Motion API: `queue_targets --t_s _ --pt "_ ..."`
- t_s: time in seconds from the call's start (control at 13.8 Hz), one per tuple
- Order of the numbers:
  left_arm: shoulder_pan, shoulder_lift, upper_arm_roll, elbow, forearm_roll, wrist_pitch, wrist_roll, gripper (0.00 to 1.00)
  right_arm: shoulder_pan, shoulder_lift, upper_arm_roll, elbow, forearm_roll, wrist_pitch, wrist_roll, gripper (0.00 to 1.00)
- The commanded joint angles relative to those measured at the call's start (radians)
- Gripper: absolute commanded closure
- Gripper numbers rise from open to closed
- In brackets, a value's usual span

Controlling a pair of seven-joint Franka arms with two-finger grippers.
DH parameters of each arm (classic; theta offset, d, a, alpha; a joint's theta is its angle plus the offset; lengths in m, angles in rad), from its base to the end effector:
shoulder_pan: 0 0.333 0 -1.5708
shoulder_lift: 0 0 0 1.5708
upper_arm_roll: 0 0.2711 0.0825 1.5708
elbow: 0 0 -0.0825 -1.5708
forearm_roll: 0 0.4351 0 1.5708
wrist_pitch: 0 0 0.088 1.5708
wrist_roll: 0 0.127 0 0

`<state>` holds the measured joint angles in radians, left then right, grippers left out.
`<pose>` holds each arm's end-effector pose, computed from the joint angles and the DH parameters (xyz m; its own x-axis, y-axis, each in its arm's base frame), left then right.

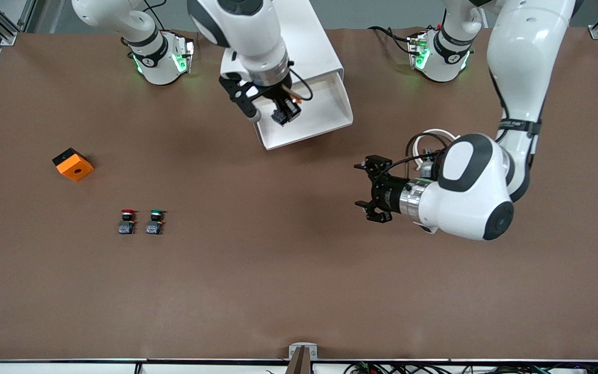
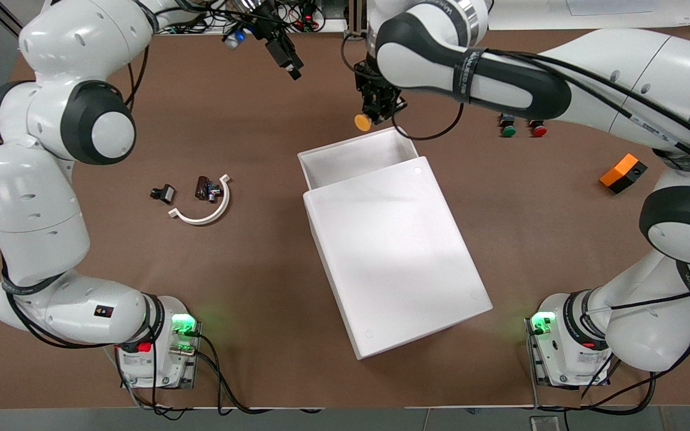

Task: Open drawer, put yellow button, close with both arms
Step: 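Carry the button over the drawer with the right gripper while the left withdraws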

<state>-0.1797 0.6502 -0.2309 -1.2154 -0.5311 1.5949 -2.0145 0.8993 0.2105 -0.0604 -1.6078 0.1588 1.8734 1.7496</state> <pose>0.6558 -0.3177 0.3401 -0.2493 0.8664 -0.4326 0.8714 0.0059 -0.4905 0.4379 0.5132 0.4335 0.5751 -0.8046 -0.1479 -0.8156 -0.5781 -0.0265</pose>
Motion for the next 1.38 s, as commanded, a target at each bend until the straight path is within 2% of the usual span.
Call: queue_targets --t_s 0.0,0.36,0.58,0.8,0.94,1.01,1.09,1.3 --pt "0.002 -0.05 -0.001 -0.016 0.121 -0.007 0.15 0.0 0.044 0.003 -0.016 0.016 0.002 -0.013 0.079 1.0" --pt "-0.041 -0.092 -0.018 -0.016 0.406 -0.003 0.503 0.0 0.084 0.046 -0.016 0.014 -0.03 -0.008 0.143 1.0" --pt "-0.073 -0.121 -0.019 -0.021 0.497 -0.001 0.663 0.0 0.089 0.073 -0.016 0.014 -0.032 -0.005 0.159 1.0" --pt "-0.079 -0.136 -0.05 -0.021 0.611 0.005 0.769 0.0 0.09 0.102 -0.016 0.014 -0.032 0.016 0.174 1.0" --pt "-0.07 -0.138 -0.065 -0.022 0.646 0.005 0.873 0.0 0.09 0.112 -0.016 0.014 -0.03 0.018 0.174 0.98" --pt "-0.072 -0.138 -0.065 -0.022 0.657 0.005 0.908 0.0 0.089 0.112 -0.016 0.014 -0.03 0.018 0.172 0.24" --pt "-0.072 -0.139 -0.065 -0.022 0.665 0.005 0.939 0.0 0.09 0.112 -0.016 0.016 -0.032 0.016 0.172 0.0" --pt "-0.075 -0.139 -0.068 -0.026 0.671 0.005 1.091 0.0 0.089 0.112 -0.016 0.038 -0.03 0.012 0.166 0.0"
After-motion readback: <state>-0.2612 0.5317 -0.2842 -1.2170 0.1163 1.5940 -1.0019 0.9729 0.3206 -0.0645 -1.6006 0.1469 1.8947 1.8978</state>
